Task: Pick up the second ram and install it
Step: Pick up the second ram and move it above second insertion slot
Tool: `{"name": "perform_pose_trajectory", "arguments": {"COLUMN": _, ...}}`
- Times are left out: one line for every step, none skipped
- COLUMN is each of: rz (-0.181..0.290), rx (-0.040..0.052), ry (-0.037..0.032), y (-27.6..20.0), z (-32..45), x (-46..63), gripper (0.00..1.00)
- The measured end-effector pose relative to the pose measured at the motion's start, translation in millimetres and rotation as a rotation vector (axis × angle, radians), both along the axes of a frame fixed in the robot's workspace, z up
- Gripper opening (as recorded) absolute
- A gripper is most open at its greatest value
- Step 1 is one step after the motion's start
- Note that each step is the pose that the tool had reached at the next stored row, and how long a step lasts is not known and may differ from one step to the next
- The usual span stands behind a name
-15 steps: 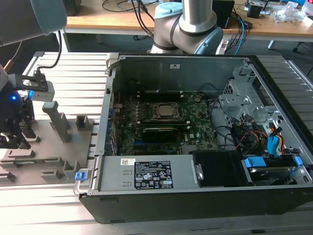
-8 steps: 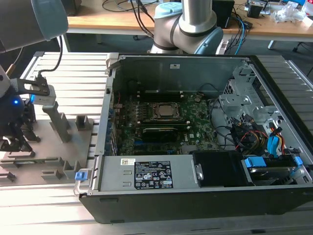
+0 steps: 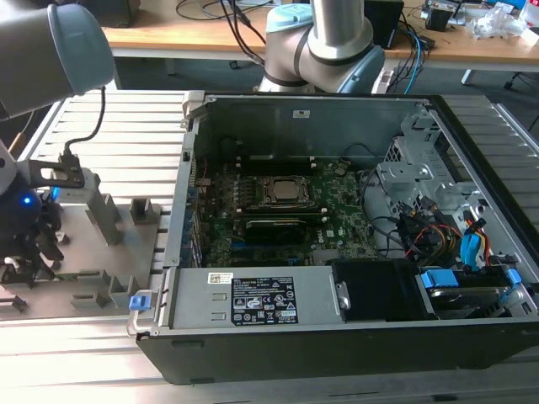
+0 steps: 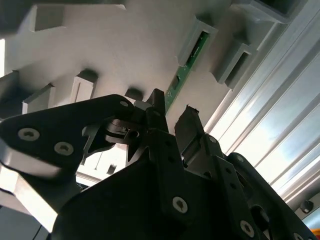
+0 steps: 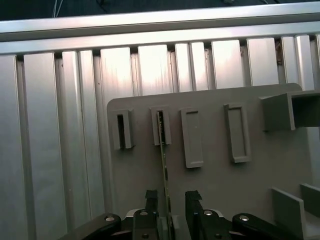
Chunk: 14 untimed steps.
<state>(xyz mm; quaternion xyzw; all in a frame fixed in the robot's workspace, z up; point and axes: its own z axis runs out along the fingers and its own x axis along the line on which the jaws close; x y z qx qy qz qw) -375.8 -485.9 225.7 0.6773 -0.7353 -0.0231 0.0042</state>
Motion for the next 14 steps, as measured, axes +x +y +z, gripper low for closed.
{"name": "perform_pose_trajectory", "arguments": {"rz": 0.003, "rx": 0.001, "ry": -0.0001, "y": -0.7, "z": -2.4, "x": -0.7, "gripper": 0.36}}
{"name": "perform_pose_trajectory", "arguments": {"rz": 0.006, "rx": 0.0015, "ry": -0.0001, "y": -0.9, "z": -4.2, "x": -1.0, "gripper": 0.36}}
{"name": "perform_pose_trajectory", "arguments": {"rz": 0.011, "rx": 0.0018, "ry": 0.0, "y": -1.0, "z": -7.8, "x": -1.2, "gripper": 0.36}}
{"name": "perform_pose_trajectory", "arguments": {"rz": 0.013, "rx": 0.0018, "ry": 0.0, "y": -1.1, "z": -9.6, "x": -1.2, "gripper": 0.36}}
{"name": "perform_pose_trajectory", "arguments": {"rz": 0.015, "rx": 0.0017, "ry": 0.0, "y": -1.1, "z": -11.5, "x": -1.2, "gripper": 0.36}}
{"name": "perform_pose_trajectory", "arguments": {"rz": 0.016, "rx": 0.0018, "ry": 0.0, "y": -1.1, "z": -13.3, "x": -1.3, "gripper": 0.36}}
{"name": "perform_pose_trajectory", "arguments": {"rz": 0.016, "rx": 0.0018, "ry": 0.0, "y": -1.1, "z": -16.6, "x": -1.5, "gripper": 0.36}}
{"name": "perform_pose_trajectory", "arguments": {"rz": 0.016, "rx": 0.0018, "ry": 0.0, "y": -1.1, "z": -19.1, "x": -1.5, "gripper": 0.36}}
{"name": "perform_pose_trajectory", "arguments": {"rz": 0.016, "rx": 0.0018, "ry": 0.0, "y": -1.1, "z": -20.9, "x": -1.6, "gripper": 0.36}}
{"name": "perform_pose_trajectory", "arguments": {"rz": 0.017, "rx": 0.0018, "ry": 0.0, "y": -1.1, "z": -22.4, "x": -1.6, "gripper": 0.36}}
{"name": "perform_pose_trajectory", "arguments": {"rz": 0.017, "rx": 0.0017, "ry": 0.0001, "y": -1.1, "z": -23.6, "x": -1.7, "gripper": 0.36}}
{"name": "perform_pose_trajectory", "arguments": {"rz": 0.017, "rx": 0.0015, "ry": 0.0003, "y": -1.2, "z": -24.1, "x": -1.8, "gripper": 0.36}}
{"name": "perform_pose_trajectory", "arguments": {"rz": 0.017, "rx": 0.0019, "ry": 0.0002, "y": -1.2, "z": -24.2, "x": -1.8, "gripper": 0.36}}
{"name": "perform_pose_trajectory", "arguments": {"rz": 0.017, "rx": 0.0024, "ry": 0.0, "y": -1.1, "z": -24.3, "x": -1.8, "gripper": 0.36}}
